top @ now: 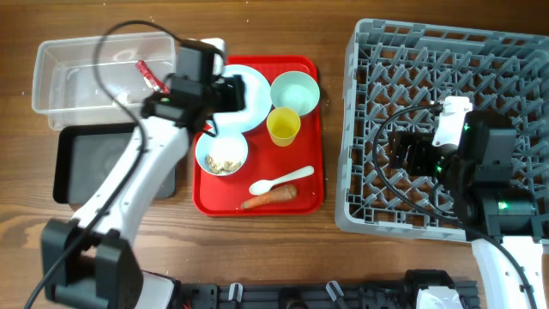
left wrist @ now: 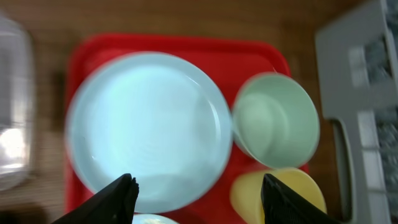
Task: Sort waste into correct bins and load items into the dishwasher rack
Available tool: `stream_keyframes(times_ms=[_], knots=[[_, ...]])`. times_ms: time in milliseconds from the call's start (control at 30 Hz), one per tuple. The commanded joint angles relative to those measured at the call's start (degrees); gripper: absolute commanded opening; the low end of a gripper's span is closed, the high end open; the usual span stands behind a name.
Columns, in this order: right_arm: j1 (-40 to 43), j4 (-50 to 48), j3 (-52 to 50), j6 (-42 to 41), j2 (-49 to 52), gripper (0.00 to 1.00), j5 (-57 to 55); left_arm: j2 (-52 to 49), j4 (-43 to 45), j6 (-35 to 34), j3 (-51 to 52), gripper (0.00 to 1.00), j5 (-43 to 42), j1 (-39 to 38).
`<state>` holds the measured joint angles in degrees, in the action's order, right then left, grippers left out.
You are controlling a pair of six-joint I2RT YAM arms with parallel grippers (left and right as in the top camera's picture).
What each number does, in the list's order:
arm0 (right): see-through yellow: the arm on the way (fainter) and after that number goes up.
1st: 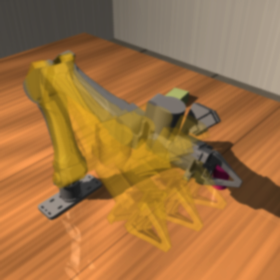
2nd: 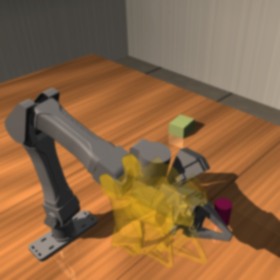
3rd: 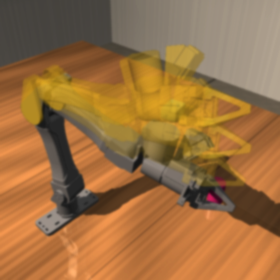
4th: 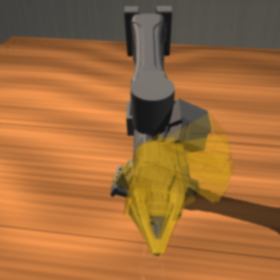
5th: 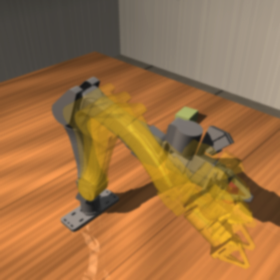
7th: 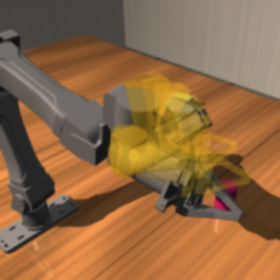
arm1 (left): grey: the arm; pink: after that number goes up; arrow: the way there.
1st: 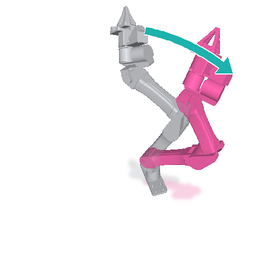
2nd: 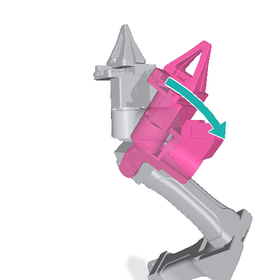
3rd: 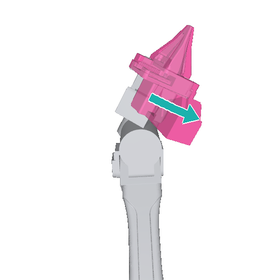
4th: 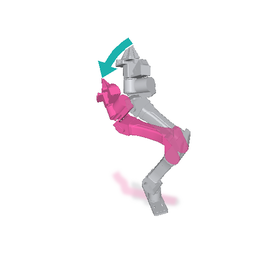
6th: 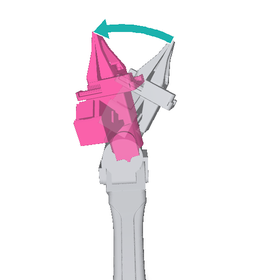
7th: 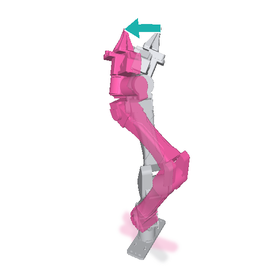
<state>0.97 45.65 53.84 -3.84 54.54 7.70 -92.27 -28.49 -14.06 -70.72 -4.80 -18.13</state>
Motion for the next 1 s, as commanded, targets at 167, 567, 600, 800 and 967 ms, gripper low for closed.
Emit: stream_keyframes(times_ms=[167, 567, 600, 800, 967], knots=[[0.2, -0.2, 1.3, -0.8, 0.1, 1.0, 0.9, -9.6, 0.1, -1.9, -0.1, 0.63, -3.3, -8.5], [0.2, 0.1, 1.3, -0.9, 0.1, 1.0, 0.9, -13.5, -2.7, -3.1, -0.1, 0.04, -3.3, -10.1], [0.2, 0.1, 1.3, -0.8, 0.1, 1.0, 0.9, -13.5, -3.1, -3.1, -0.1, 0.04, -3.3, -10.1], [0.2, 0.0, 1.3, -0.8, 0.1, 1.0, 0.9, -11.5, -4.8, -5.1, -0.2, 0.04, -3.8, -9.1], [0.2, -4.1, 1.3, -4.0, 0.7, 1.0, 1.2, -6.4, -1.8, -10.6, -0.2, 0.04, -20.0, -3.7]])
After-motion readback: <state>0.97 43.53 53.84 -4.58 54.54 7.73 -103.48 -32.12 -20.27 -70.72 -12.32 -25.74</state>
